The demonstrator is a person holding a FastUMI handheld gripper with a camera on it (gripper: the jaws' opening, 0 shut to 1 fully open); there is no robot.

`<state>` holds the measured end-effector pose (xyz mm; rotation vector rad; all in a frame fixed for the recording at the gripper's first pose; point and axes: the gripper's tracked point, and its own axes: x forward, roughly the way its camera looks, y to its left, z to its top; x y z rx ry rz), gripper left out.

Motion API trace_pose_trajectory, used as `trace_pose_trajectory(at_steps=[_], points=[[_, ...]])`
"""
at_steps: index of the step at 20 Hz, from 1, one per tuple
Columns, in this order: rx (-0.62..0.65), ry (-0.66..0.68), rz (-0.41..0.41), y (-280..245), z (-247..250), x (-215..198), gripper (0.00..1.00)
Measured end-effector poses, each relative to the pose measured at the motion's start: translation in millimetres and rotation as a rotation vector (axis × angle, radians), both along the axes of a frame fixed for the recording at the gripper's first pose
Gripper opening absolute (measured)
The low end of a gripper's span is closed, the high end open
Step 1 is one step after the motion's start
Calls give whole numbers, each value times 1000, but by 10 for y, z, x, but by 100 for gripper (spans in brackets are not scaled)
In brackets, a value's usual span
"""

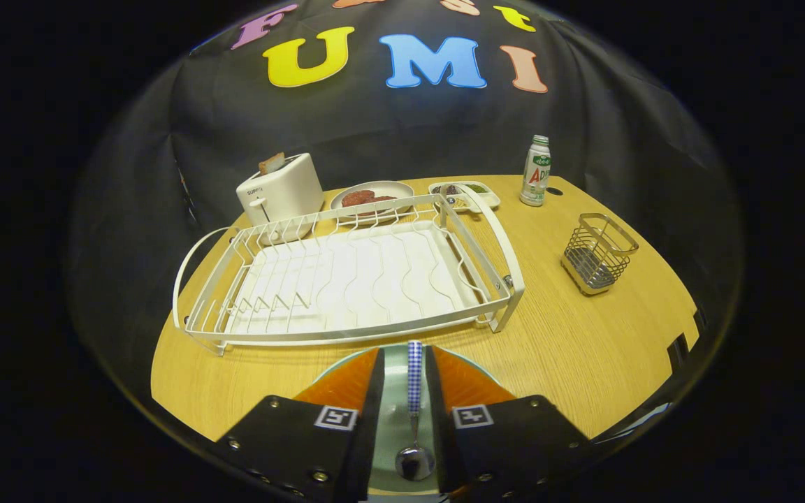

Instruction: Take the plate from the dish rack, then take the spoon from the basket and place it into the plate.

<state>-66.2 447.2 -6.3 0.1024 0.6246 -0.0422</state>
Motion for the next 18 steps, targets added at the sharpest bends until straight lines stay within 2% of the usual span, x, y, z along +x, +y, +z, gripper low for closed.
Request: trace_pose_trajectory(at_steps=[1,2,11,15,18], points=[[1,0,-2,-19,7,-3,45],[8,0,-2,-26,20,2,47],[-10,-24,-11,-114,138,56,47],[-39,-109,-12,-196,513,147,47],[-58,-211,-19,-309,991,269,47]])
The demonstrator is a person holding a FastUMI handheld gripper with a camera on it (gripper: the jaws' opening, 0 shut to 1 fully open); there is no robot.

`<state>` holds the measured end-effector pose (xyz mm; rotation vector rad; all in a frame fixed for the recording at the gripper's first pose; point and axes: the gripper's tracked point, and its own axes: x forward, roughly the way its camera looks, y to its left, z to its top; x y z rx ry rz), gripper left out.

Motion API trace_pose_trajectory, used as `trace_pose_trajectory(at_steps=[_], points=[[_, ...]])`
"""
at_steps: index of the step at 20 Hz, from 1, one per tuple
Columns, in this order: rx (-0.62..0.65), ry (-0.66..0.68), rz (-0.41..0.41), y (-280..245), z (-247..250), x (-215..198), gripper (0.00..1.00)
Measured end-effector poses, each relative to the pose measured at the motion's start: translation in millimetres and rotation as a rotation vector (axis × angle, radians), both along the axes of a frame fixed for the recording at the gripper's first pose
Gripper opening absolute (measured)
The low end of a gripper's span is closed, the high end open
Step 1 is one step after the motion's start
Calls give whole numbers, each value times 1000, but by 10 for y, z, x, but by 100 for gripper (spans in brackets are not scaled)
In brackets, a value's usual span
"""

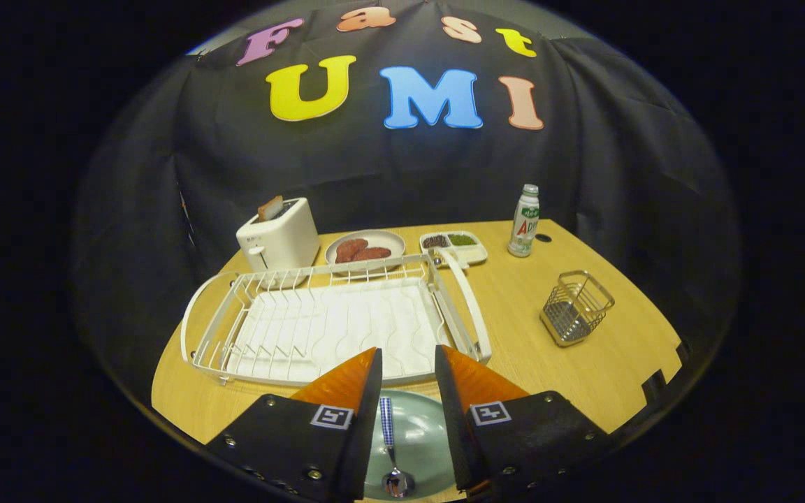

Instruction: Take the plate from the dish rack, then take the spoon from the basket and place it into the plate.

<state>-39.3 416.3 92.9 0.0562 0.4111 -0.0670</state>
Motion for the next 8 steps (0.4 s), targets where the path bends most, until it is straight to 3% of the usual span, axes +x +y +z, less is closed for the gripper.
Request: trace_pose_trajectory(at_steps=[8], points=[[-52,-329,-55,-422,1492,280,48]])
